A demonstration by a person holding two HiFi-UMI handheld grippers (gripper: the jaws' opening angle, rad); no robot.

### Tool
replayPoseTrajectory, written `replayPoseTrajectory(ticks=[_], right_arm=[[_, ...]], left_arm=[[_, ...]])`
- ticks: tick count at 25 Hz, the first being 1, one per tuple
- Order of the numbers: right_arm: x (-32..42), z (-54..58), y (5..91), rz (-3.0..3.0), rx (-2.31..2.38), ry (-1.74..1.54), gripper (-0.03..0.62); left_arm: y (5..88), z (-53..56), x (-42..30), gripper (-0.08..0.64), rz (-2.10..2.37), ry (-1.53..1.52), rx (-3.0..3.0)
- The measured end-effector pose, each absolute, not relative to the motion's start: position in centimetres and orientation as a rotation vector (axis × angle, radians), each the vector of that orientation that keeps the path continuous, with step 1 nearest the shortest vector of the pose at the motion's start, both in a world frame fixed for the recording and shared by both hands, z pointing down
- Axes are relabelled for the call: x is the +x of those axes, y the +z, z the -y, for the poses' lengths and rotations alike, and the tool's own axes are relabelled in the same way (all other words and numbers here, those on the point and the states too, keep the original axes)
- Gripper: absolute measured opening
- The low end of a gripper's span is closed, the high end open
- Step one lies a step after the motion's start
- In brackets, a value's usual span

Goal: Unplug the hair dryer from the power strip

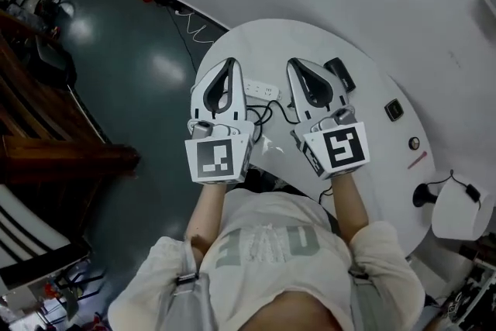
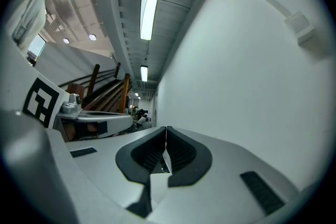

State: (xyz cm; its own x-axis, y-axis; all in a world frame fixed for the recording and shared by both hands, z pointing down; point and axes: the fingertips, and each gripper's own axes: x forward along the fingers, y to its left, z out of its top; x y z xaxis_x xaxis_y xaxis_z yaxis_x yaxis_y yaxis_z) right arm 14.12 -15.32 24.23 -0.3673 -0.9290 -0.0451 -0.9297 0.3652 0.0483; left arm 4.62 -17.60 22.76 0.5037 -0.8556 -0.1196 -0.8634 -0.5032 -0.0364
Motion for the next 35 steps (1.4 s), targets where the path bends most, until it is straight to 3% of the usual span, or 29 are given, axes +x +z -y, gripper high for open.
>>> replayPoseTrajectory(ticks=[8, 19, 20, 21, 22, 35], right_arm=[[9.0, 18.5, 25.7, -2.726, -1.638, 0.097, 0.020], [6.9, 20.5, 28.3, -2.866, -1.507, -0.121, 0.023], [6.7, 20.6, 29.1, -2.916, -1.470, -0.184, 0.059], [6.4, 20.7, 30.0, -2.982, -1.427, -0.240, 0.187], [6.2, 20.7, 31.1, -3.057, -1.388, -0.277, 0.216], [7.5, 21.4, 51.4, -3.889, -1.071, -0.644, 0.233]], left_arm=[[23.9, 19.6, -1.6, 0.012, -1.651, 0.092, -2.564], [25.2, 21.0, -3.2, 0.012, -1.677, 0.084, -2.586], [25.5, 21.0, -3.2, 0.012, -1.673, 0.076, -2.592], [25.8, 21.0, -3.1, 0.012, -1.673, 0.064, -2.599], [26.2, 21.0, -3.0, 0.012, -1.676, 0.052, -2.606], [31.6, 23.2, -2.1, 0.012, -1.602, -0.077, -2.650]])
